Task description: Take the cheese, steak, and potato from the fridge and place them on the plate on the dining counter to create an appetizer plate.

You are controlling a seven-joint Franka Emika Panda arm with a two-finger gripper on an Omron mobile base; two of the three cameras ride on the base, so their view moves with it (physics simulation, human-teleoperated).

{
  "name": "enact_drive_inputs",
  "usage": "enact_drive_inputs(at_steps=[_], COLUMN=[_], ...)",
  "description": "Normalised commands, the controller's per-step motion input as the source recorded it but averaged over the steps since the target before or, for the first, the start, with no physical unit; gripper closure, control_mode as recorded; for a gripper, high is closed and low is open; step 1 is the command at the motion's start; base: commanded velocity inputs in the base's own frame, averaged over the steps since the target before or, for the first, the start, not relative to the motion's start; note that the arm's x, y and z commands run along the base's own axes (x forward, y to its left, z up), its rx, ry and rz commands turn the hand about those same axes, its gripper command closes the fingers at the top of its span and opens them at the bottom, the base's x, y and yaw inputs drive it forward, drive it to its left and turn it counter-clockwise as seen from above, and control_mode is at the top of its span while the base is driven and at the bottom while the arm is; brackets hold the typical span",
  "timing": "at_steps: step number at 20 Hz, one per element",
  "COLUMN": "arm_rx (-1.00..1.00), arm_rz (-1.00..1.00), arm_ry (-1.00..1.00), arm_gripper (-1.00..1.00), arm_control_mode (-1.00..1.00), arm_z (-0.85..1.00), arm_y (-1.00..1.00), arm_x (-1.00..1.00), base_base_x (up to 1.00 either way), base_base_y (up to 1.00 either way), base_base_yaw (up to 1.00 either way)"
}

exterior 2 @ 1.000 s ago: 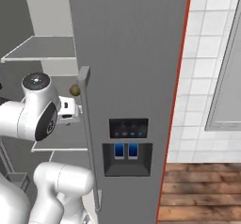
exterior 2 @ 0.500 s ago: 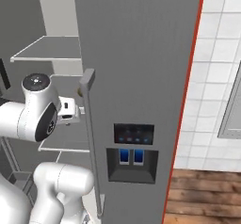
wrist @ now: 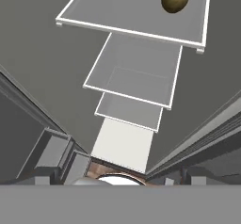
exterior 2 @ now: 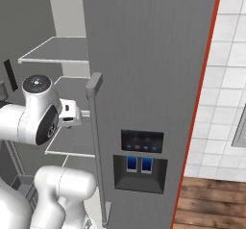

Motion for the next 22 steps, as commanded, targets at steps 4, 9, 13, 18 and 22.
enact_drive_inputs(at_steps=[4,9,13,18,22], arm_rx=[-0.01,0.0,0.0,0.02,0.02], arm_rz=[-0.05,-0.13,-0.15,-0.12,-0.08], arm_ry=[-0.01,-0.02,0.0,0.0,0.0], arm_gripper=[-1.0,-1.0,-1.0,-1.0,-1.0], arm_control_mode=[-1.0,-1.0,-1.0,-1.0,-1.0], arm_z=[-0.02,-0.03,0.0,0.0,0.0], arm_y=[0.26,0.42,0.25,0.0,-0.08], arm_x=[0.18,0.25,0.2,0.28,0.43], base_base_x=[0.22,0.0,0.0,0.0,0.0], base_base_y=[0.31,0.0,0.0,0.0,0.0], base_base_yaw=[-0.02,0.0,0.0,0.0,0.0])
